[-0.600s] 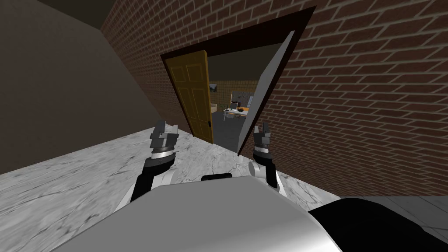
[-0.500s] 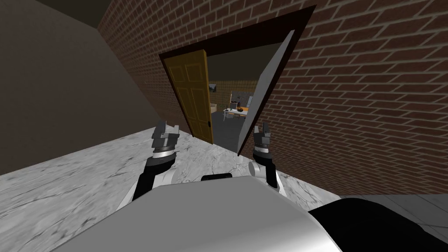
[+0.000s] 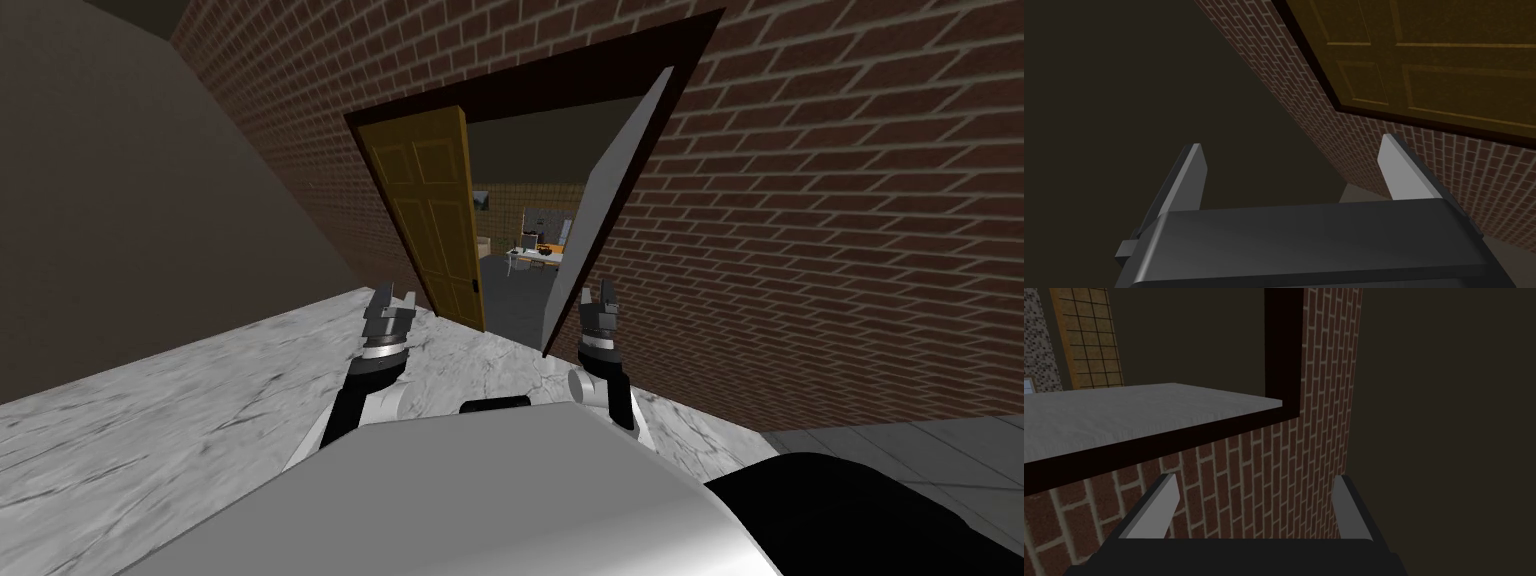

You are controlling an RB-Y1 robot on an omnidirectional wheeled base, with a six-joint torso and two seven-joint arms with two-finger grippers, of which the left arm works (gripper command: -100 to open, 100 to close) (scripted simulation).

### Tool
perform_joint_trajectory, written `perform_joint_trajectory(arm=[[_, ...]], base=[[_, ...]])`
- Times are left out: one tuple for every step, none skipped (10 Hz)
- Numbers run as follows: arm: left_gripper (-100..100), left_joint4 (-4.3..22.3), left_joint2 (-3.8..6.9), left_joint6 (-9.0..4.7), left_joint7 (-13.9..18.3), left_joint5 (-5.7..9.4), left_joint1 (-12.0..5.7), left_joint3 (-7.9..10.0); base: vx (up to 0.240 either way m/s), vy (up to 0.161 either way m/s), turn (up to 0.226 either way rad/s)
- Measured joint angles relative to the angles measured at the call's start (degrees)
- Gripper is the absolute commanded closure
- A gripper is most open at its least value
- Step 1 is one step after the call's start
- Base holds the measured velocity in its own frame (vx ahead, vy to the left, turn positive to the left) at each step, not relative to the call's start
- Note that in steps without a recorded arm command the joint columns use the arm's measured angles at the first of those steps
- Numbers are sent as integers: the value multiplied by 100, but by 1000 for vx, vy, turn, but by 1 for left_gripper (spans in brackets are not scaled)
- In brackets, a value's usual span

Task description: Push the door open

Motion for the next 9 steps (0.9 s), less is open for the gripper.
perform_joint_trajectory(arm=[[-100, 122, -7, -44, -18, -7, -18, -21], [-100, 238, 15, -75, -16, 7, -44, -3], [-100, 378, 40, -99, -5, 26, -92, 25], [-100, 592, 52, -125, -7, 38, -212, 57], [-100, 736, 28, -152, -35, 23, -253, 27], [-100, 871, 41, -161, -45, 32, -306, 38], [-100, 992, 52, -181, -42, 44, -318, 45], [-100, 1176, 59, -222, -46, 55, -399, 64], [-100, 1343, 84, -254, -39, 75, -459, 93]], base=[[71, 47, -109], [70, 56, -92], [84, 75, -105], [94, 81, -90], [85, 70, -114], [82, 70, -132], [79, 71, -121], [82, 78, -98], [85, 82, -130]])
